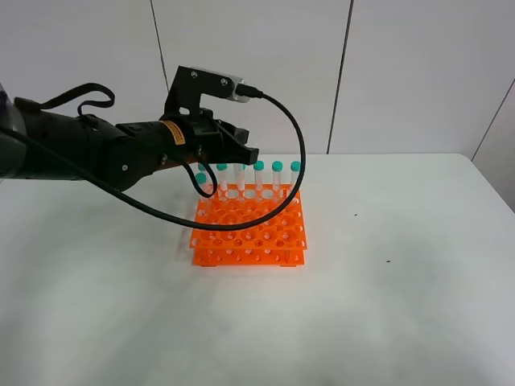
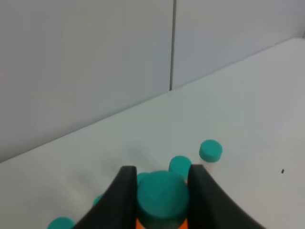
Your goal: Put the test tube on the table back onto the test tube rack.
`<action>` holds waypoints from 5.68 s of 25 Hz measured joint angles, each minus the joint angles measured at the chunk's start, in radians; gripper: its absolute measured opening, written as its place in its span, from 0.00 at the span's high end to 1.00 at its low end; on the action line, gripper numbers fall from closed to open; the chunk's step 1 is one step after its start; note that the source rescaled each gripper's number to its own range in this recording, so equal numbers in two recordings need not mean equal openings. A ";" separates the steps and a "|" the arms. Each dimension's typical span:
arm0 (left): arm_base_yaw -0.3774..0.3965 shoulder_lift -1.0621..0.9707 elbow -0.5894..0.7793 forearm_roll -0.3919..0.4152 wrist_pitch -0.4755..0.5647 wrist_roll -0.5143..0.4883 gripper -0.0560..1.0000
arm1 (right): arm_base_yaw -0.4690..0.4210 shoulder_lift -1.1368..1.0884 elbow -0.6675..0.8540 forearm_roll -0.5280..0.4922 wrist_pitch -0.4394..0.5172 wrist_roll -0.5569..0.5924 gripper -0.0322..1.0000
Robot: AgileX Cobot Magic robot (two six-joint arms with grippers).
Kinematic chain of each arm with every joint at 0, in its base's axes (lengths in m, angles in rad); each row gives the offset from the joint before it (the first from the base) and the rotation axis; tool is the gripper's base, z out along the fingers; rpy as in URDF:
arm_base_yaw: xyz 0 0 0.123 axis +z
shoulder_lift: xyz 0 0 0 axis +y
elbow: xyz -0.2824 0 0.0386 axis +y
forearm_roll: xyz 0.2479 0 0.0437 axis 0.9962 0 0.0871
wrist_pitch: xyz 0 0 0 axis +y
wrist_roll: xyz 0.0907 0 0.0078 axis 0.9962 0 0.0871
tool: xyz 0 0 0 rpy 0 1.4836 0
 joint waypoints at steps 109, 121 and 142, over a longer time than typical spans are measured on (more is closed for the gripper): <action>0.081 0.202 0.036 0.036 -0.112 -0.105 0.42 | 0.000 0.000 0.000 0.001 0.000 0.000 0.06; 0.081 -0.008 0.036 0.039 -0.068 -0.127 0.36 | 0.000 0.000 0.000 0.001 0.000 0.000 0.06; 0.180 -0.082 -0.427 -0.164 1.283 0.121 0.04 | 0.000 0.000 0.000 0.001 0.000 0.000 0.06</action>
